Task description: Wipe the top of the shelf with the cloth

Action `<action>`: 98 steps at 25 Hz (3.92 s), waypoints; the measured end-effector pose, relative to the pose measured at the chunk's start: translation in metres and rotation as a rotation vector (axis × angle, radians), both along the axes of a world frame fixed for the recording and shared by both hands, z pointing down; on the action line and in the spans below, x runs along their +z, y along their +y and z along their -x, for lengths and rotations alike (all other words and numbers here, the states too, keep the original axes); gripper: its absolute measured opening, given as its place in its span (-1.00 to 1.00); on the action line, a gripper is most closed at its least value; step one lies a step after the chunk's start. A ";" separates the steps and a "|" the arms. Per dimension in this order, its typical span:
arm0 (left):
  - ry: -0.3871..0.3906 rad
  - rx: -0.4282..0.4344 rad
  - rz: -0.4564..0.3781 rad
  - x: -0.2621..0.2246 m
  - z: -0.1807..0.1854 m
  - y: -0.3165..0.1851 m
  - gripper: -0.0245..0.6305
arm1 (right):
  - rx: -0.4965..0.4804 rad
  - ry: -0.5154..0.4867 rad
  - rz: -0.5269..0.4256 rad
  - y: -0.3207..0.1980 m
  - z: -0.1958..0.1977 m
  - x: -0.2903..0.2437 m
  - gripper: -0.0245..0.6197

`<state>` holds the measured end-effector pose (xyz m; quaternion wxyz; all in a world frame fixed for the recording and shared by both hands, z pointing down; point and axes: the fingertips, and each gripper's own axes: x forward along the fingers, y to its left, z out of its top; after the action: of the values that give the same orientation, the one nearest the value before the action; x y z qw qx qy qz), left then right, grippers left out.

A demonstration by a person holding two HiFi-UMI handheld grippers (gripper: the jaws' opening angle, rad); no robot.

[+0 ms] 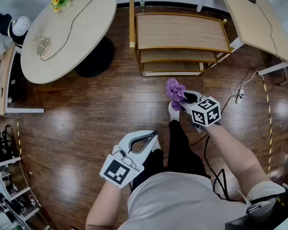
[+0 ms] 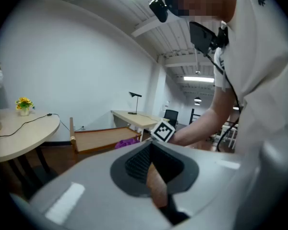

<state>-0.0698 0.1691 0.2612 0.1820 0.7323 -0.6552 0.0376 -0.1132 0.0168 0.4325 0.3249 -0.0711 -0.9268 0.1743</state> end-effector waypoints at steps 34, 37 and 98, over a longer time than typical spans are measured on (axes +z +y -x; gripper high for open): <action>0.135 0.031 0.075 0.176 0.120 -0.210 -0.87 | 0.336 0.077 0.234 -0.197 0.264 0.322 -0.61; 0.134 0.081 0.062 0.175 0.112 -0.229 -0.87 | 0.406 0.070 0.190 -0.240 0.239 0.312 -0.61; 0.129 0.087 0.102 0.203 0.110 -0.212 -0.87 | 0.169 0.090 -0.046 -0.171 0.198 0.344 -0.61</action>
<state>-0.1797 -0.0432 0.4639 0.2590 0.7507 -0.6069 0.0315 -0.3110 -0.1547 0.7769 0.3518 0.0228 -0.9177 0.1829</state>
